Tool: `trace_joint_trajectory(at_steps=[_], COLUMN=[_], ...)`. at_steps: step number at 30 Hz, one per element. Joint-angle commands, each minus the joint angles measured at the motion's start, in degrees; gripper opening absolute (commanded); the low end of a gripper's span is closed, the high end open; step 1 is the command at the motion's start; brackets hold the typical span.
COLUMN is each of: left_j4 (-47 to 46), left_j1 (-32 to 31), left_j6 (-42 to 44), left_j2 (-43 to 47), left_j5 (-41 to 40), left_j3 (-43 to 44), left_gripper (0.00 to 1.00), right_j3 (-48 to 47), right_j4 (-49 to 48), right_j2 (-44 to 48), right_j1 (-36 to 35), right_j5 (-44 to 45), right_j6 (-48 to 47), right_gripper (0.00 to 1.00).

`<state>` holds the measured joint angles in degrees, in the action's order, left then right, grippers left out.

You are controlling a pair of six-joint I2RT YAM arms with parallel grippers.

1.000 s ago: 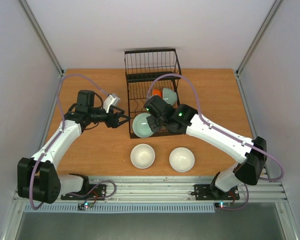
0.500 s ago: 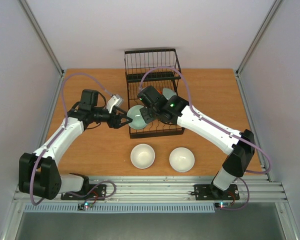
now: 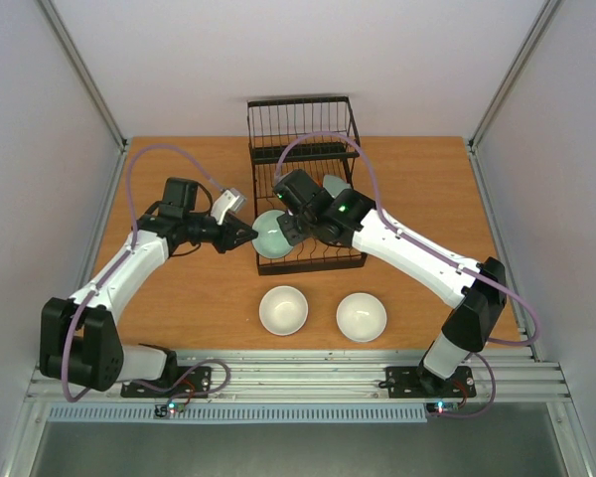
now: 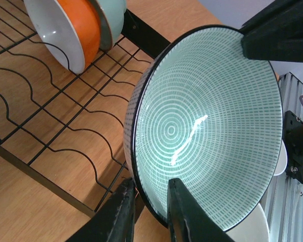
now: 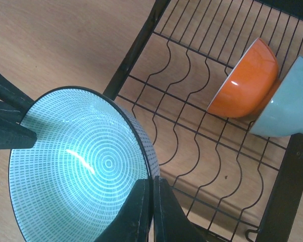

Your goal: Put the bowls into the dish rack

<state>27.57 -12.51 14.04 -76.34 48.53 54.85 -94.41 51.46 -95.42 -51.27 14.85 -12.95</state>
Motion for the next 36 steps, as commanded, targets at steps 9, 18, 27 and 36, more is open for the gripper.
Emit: trace_joint_trajectory(at_steps=[9, 18, 27, 36], left_j4=[0.05, 1.17, 2.49, 2.97], left_j1=[-0.82, -0.85, -0.85, -0.84], left_j6=[1.05, 0.99, 1.12, -0.12], left_j2=[-1.05, -2.90, -4.94, -8.13], left_j5=[3.21, 4.12, 4.34, 6.08], left_j3=[2.28, 3.19, 4.33, 5.49], left_gripper=[0.15, 0.01, 0.00, 0.00], right_j3=[-1.41, -1.10, -1.12, -0.31], right_j4=[-5.54, -6.90, -7.55, -8.46], right_j2=[0.55, 0.27, -0.82, -1.17], right_j1=[0.18, -0.06, -0.32, -0.66], right_j5=[-3.79, -5.52, -7.03, -9.13], right_j6=[0.12, -0.41, -1.02, -1.90], right_gripper=[0.01, 0.01, 0.01, 0.01])
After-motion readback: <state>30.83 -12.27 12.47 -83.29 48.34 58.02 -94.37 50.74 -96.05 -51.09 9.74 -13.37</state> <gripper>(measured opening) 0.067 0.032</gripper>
